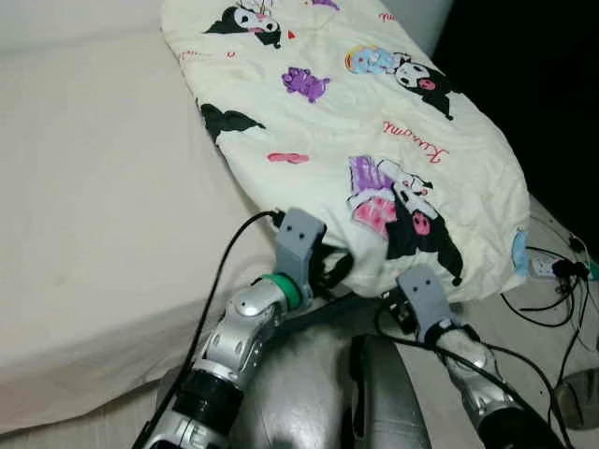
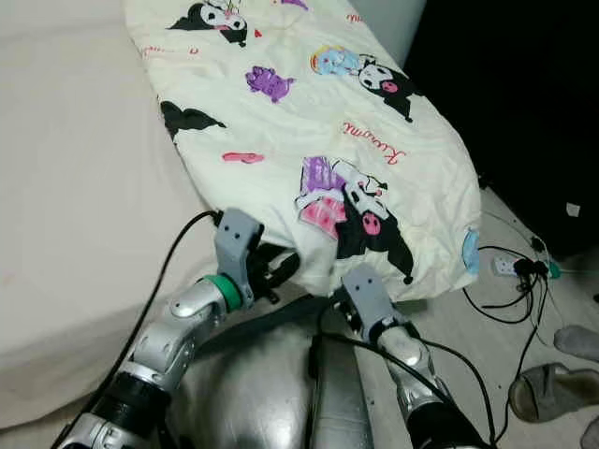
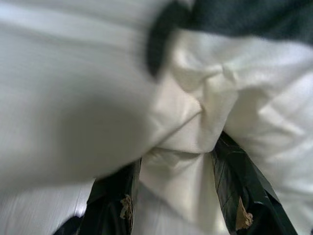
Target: Clean up the room
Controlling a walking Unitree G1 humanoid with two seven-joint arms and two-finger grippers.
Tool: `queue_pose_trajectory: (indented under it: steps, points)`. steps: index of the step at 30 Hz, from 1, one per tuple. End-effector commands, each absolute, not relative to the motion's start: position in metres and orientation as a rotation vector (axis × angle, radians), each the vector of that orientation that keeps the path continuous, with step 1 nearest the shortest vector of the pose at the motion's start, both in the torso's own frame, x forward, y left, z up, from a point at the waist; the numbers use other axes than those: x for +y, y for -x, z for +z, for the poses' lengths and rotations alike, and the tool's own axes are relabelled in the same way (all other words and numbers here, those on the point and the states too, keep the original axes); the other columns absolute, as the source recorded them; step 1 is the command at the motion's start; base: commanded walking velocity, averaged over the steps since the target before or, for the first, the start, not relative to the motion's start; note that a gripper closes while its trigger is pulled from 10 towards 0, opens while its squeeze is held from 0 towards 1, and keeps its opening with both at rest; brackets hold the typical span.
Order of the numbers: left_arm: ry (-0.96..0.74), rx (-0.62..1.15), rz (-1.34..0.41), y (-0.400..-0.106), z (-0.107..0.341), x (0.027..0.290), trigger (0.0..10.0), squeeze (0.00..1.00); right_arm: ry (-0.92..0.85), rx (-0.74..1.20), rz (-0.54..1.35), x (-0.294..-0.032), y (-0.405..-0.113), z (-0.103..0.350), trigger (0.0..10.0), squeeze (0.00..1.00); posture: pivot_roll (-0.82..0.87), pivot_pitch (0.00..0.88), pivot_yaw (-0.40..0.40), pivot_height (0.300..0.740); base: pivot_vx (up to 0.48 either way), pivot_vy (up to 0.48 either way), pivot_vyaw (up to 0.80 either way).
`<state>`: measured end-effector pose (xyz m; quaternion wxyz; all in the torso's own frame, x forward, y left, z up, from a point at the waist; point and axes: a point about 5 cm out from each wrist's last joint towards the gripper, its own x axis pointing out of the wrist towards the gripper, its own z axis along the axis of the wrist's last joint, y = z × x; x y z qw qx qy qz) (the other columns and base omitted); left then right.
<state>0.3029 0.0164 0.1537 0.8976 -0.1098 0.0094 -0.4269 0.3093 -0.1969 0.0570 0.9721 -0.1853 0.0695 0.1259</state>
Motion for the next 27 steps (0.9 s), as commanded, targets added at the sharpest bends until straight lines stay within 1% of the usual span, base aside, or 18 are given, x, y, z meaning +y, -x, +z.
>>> queue_pose_trajectory:
  steps: [1, 4, 6, 8, 9, 10, 12, 14, 15, 16, 18, 19, 20, 21, 22, 24, 26, 27]
  points:
    - [0.368, -0.026, -1.027, -0.291, 0.179, 0.008, 10.0, 0.0, 0.357, 0.108, 0.241, -0.194, -0.313, 0.062, 10.0, 0.0, -0.12, 0.127, 0.051, 0.535, 0.0, 0.0, 0.0]
    - [0.425, -0.058, -1.08, -0.287, 0.194, 0.008, 10.0, 0.0, 0.361, 0.095, 0.244, -0.192, -0.316, 0.066, 10.0, 0.0, -0.12, 0.127, 0.05, 0.535, 0.0, 0.0, 0.0]
    - [0.488, -0.09, -1.119, -0.288, 0.21, 0.015, 10.0, 0.0, 0.362, 0.093, 0.244, -0.191, -0.316, 0.066, 10.0, 0.0, -0.12, 0.125, 0.049, 0.535, 0.0, 0.0, 0.0]
    - [0.488, -0.09, -1.119, -0.288, 0.21, 0.015, 10.0, 0.0, 0.362, 0.093, 0.244, -0.191, -0.316, 0.066, 10.0, 0.0, -0.12, 0.125, 0.049, 0.535, 0.0, 0.0, 0.0]
    - [0.562, -0.135, -1.17, -0.292, 0.234, 0.037, 10.0, 0.0, 0.362, 0.099, 0.243, -0.19, -0.314, 0.064, 10.0, 0.0, -0.12, 0.125, 0.049, 0.535, 0.0, 0.0, 0.0]
    - [0.562, -0.135, -1.17, -0.292, 0.234, 0.037, 10.0, 0.0, 0.362, 0.099, 0.243, -0.19, -0.314, 0.064, 10.0, 0.0, -0.12, 0.125, 0.049, 0.535, 0.0, 0.0, 0.0]
    - [0.563, -0.152, -1.188, -0.292, 0.241, 0.047, 10.0, 0.0, 0.362, 0.103, 0.244, -0.19, -0.312, 0.062, 10.0, 0.0, -0.12, 0.127, 0.052, 0.535, 0.0, 0.0, 0.0]
    - [0.364, -0.148, -1.153, -0.294, 0.231, 0.068, 10.0, 0.0, 0.351, 0.135, 0.283, -0.187, -0.306, 0.055, 10.0, 0.0, -0.12, 0.129, 0.061, 0.535, 0.0, 0.0, 0.0]
    - [0.273, -0.133, -1.117, -0.296, 0.223, 0.075, 10.0, 0.0, 0.346, 0.156, 0.323, -0.183, -0.303, 0.051, 10.0, 0.0, -0.12, 0.129, 0.063, 0.535, 0.0, 0.0, 0.0]
    - [0.172, -0.098, -1.007, -0.304, 0.21, 0.085, 10.0, 0.0, 0.371, 0.249, 0.475, -0.173, -0.29, 0.036, 10.0, 0.0, -0.12, 0.129, 0.065, 0.535, 0.0, 0.0, 0.0]
    - [0.172, -0.098, -1.007, -0.304, 0.21, 0.085, 10.0, 0.0, 0.371, 0.249, 0.475, -0.173, -0.29, 0.036, 10.0, 0.0, -0.12, 0.129, 0.065, 0.535, 0.0, 0.0, 0.0]
    - [0.1, -0.072, -0.893, -0.311, 0.199, 0.094, 10.0, 0.0, 0.433, 0.304, 0.603, -0.166, -0.277, 0.025, 10.0, 0.0, -0.13, 0.13, 0.066, 0.535, 0.0, 0.0, 0.0]
    - [-0.041, -0.031, -0.625, -0.327, 0.182, 0.118, 10.0, 0.0, 0.54, 0.366, 0.716, -0.166, -0.254, 0.009, 10.0, 0.0, -0.13, 0.13, 0.066, 0.535, 0.0, 0.0, 0.0]
    - [-0.069, -0.027, -0.572, -0.33, 0.179, 0.123, 10.0, 0.0, 0.561, 0.366, 0.72, -0.168, -0.25, 0.007, 10.0, 0.0, -0.12, 0.134, 0.06, 0.535, 0.0, 0.0, 0.0]
    - [-0.069, -0.027, -0.572, -0.33, 0.179, 0.123, 10.0, 0.0, 0.561, 0.366, 0.72, -0.168, -0.25, 0.007, 10.0, 0.0, -0.12, 0.134, 0.06, 0.535, 0.0, 0.0, 0.0]
    - [-0.21, 0.0, -0.34, -0.339, 0.165, 0.148, 10.0, 0.0, 0.561, 0.336, 0.635, -0.183, -0.248, 0.014, 10.0, 0.0, -0.13, 0.138, 0.056, 0.535, 0.0, 0.0, 0.0]
    - [-0.236, 0.021, -0.154, -0.345, 0.159, 0.17, 10.0, 0.0, 0.573, 0.311, 0.564, -0.197, -0.248, 0.022, 10.0, 0.0, -0.13, 0.138, 0.056, 0.535, 0.0, 0.0, 0.0]
    - [-0.221, 0.03, -0.108, -0.347, 0.158, 0.176, 10.0, 0.0, 0.579, 0.304, 0.549, -0.2, -0.249, 0.025, 10.0, 0.0, -0.14, 0.139, 0.057, 0.535, 0.0, 0.0, 0.0]
